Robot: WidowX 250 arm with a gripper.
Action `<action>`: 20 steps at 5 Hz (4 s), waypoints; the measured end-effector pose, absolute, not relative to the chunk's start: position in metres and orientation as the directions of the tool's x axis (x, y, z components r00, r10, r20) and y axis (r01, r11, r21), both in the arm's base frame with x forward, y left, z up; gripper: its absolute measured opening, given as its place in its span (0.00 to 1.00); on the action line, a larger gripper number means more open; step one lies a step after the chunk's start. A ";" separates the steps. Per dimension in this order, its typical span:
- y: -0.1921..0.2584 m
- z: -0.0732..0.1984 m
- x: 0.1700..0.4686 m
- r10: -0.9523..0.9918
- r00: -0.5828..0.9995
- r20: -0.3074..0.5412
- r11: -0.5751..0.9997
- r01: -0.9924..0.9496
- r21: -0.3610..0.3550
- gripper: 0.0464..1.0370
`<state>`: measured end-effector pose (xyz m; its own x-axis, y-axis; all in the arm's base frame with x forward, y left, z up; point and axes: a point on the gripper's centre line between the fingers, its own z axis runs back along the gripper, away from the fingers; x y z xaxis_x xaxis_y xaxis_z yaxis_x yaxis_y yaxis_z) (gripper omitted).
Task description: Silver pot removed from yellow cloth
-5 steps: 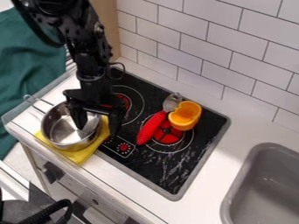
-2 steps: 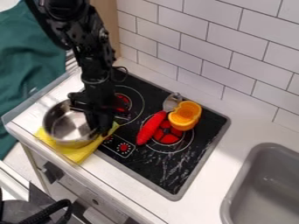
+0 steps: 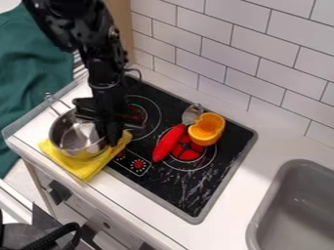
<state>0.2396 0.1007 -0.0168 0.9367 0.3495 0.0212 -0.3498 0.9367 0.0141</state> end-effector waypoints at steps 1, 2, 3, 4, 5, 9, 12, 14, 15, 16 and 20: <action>0.085 -0.002 0.244 0.337 0.939 0.064 0.940 -0.339 0.025 0.01; 0.073 0.003 0.249 0.334 0.939 0.081 0.941 -0.337 0.025 0.01; 0.063 0.003 0.252 0.326 0.942 0.083 0.944 -0.328 0.019 0.01; 0.061 -0.003 0.251 0.336 0.940 0.063 0.941 -0.337 0.011 0.01; 0.059 -0.018 0.247 0.332 0.943 0.014 0.943 -0.332 0.002 0.04; 0.049 0.019 0.257 0.294 0.948 0.121 0.954 -0.299 0.025 0.98; 0.074 -0.014 0.249 0.331 0.943 0.036 0.943 -0.331 0.008 0.91; 0.081 -0.013 0.257 0.333 0.941 0.057 0.943 -0.334 0.002 0.30; 0.075 -0.013 0.260 0.318 0.946 0.057 0.948 -0.318 0.003 0.09; 0.072 -0.012 0.263 0.293 0.955 0.056 0.956 -0.294 0.016 0.01; 0.055 -0.003 0.346 0.216 0.966 0.139 0.976 -0.218 -0.004 0.01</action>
